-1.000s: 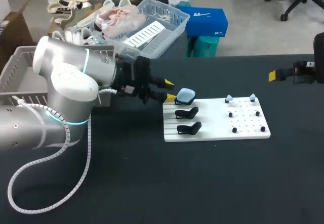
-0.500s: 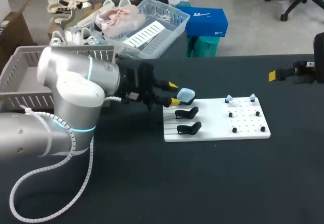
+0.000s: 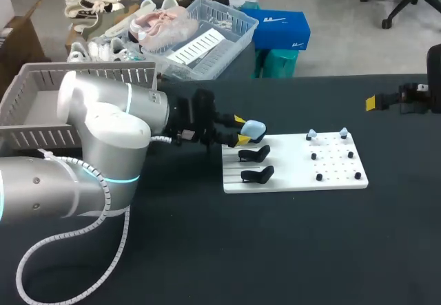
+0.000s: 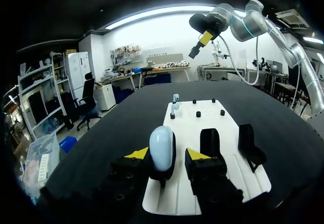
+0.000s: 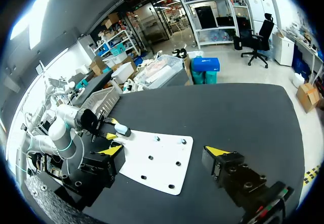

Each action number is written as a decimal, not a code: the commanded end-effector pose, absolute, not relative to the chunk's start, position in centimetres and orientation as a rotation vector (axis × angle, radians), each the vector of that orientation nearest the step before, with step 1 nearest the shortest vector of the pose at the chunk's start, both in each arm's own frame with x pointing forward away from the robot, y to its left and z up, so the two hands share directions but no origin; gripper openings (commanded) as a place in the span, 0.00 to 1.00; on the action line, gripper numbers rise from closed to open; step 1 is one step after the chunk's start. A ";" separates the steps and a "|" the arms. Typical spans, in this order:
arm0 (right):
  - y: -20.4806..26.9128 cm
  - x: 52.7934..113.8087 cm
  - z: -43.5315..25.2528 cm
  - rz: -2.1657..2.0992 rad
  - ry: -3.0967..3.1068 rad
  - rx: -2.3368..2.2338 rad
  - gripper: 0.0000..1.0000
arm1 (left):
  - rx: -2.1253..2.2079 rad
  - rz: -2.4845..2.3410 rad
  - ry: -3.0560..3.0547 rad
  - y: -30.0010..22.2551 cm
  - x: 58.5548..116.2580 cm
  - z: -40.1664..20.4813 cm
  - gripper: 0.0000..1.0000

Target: Pick up each earbud case from the left stands, insert the matching earbuds, close the lid, and place the case in the box.

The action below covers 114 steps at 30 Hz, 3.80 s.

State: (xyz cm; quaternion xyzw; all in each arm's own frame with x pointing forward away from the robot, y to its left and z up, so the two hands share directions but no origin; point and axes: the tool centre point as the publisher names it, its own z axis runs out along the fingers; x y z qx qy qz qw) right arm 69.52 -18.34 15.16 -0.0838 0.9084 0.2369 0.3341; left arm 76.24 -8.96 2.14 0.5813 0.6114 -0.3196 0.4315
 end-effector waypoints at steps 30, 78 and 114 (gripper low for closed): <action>-18.4 69.7 15.0 0.624 2.370 -0.223 1.00 | 1.427 -0.803 1.520 -9.3 77.3 2.1 0.00; -18.4 69.7 15.0 0.624 2.370 -0.223 1.00 | 1.221 -1.074 1.260 -8.2 66.0 13.9 0.00; -18.4 69.7 15.0 0.624 2.370 -0.223 1.00 | 1.243 -1.084 1.219 -8.7 65.1 14.2 0.00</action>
